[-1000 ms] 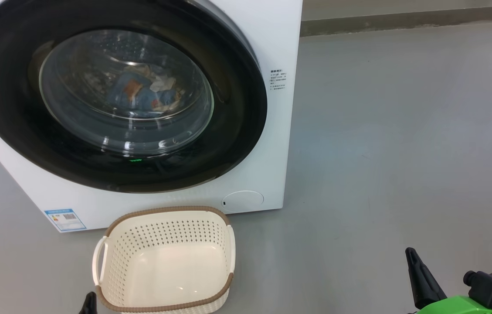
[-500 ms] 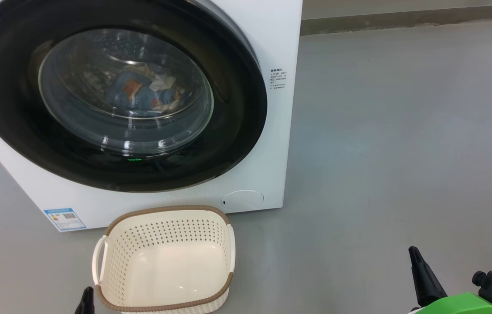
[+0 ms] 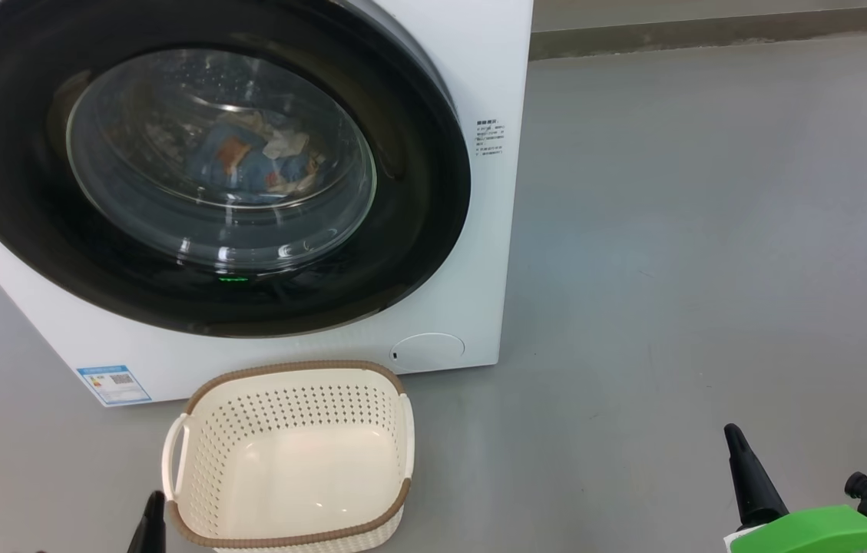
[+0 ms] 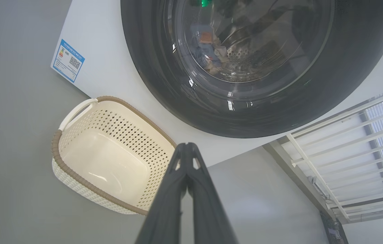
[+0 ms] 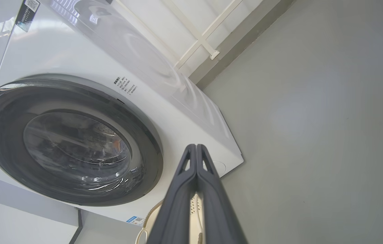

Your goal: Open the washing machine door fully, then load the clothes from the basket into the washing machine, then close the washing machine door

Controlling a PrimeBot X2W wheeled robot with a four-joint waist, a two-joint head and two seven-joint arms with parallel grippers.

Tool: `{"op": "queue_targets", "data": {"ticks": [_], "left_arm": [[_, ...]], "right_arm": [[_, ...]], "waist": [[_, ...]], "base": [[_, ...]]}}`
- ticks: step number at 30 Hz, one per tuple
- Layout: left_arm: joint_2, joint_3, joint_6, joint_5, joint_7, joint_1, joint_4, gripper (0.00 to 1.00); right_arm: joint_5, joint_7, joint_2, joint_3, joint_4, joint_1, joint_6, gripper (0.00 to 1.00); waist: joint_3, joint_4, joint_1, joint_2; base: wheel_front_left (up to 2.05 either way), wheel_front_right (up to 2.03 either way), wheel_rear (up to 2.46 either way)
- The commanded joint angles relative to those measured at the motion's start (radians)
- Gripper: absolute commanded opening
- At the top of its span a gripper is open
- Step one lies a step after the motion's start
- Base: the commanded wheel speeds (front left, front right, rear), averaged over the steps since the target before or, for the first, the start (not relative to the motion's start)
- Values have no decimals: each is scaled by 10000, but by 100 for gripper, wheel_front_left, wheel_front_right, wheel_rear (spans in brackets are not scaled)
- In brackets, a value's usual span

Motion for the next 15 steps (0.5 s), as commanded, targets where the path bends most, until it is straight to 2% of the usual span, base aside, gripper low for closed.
{"op": "queue_targets", "data": {"ticks": [1, 15], "left_arm": [[64, 271, -21, -302, 68, -537, -196, 0], [1, 438, -23, -1701, 481, -812, -170, 0]], "right_arm": [[388, 76, -52, 22, -256, -455, -30, 0], [2080, 490, -52, -52, -260, -585, -37, 0]], "waist": [[3, 0, -1, 0], [33, -2, -1, 0]], "base": [[0, 0, 0], [0, 0, 0]]}}
